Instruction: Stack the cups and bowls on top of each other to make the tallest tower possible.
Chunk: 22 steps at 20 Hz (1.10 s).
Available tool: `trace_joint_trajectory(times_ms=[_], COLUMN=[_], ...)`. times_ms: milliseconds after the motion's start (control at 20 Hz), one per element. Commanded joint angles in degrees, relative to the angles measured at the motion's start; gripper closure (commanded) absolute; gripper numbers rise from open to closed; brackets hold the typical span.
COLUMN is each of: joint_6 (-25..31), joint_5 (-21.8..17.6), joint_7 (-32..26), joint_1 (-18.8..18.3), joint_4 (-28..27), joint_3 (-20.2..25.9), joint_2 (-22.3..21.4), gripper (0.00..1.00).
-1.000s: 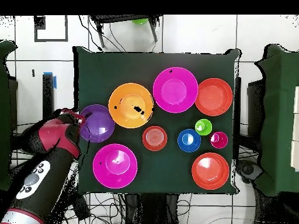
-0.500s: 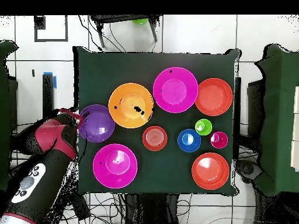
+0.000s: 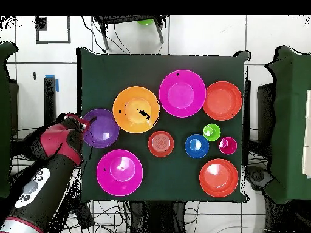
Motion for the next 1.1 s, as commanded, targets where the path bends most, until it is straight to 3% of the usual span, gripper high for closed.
trace_joint_trajectory(times_ms=[50, 700, 1100], joint_6=[2.02, 2.19, 2.53], joint_5=[2.41, 3.87, 2.93], joint_7=[12.16, 11.13, 9.43], joint_1=[0.65, 1.06, 0.47], joint_4=[-3.36, -3.16, -1.03], joint_3=[3.73, 3.07, 4.12], joint_2=[5.36, 5.57, 2.41], gripper=[0.0, 0.0, 0.0])
